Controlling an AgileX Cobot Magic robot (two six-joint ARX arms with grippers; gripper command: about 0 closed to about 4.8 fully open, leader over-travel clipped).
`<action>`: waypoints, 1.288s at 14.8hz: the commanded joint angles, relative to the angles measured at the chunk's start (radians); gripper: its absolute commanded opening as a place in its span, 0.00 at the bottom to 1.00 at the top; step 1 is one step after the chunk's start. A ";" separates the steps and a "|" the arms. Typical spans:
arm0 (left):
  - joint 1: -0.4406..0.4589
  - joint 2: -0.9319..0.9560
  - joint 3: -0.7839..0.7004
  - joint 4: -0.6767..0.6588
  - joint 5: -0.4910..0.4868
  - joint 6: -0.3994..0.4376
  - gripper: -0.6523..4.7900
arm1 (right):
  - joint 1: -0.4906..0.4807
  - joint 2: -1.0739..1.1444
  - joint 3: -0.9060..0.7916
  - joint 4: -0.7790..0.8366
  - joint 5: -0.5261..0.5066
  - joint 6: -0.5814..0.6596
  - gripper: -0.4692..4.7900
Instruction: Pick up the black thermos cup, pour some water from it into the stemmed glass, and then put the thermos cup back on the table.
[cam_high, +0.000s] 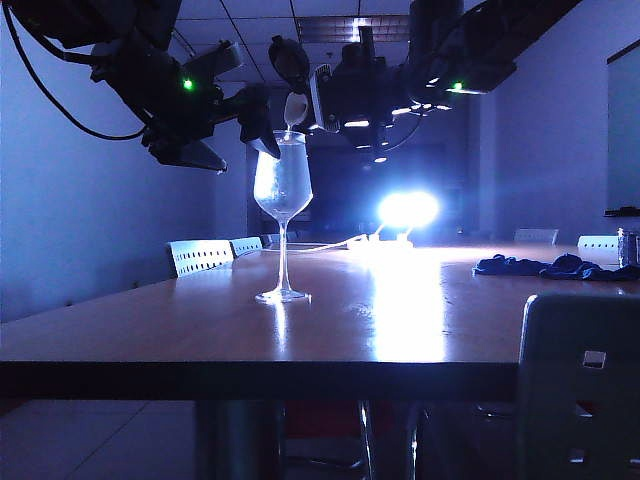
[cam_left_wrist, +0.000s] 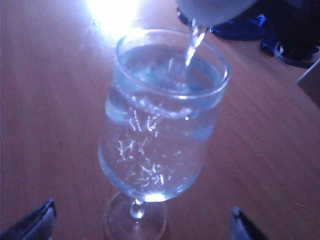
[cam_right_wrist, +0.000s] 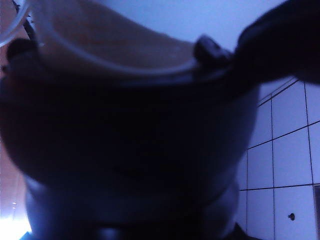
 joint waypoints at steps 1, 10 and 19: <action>0.000 -0.002 0.003 0.004 0.002 0.002 1.00 | 0.000 -0.021 0.010 0.059 0.001 0.098 0.21; 0.000 -0.012 0.004 -0.008 0.005 -0.011 1.00 | 0.001 -0.023 0.010 0.263 0.212 0.958 0.21; 0.000 -0.097 0.006 -0.025 0.040 -0.022 1.00 | 0.003 -0.050 0.010 -0.056 0.596 1.624 0.21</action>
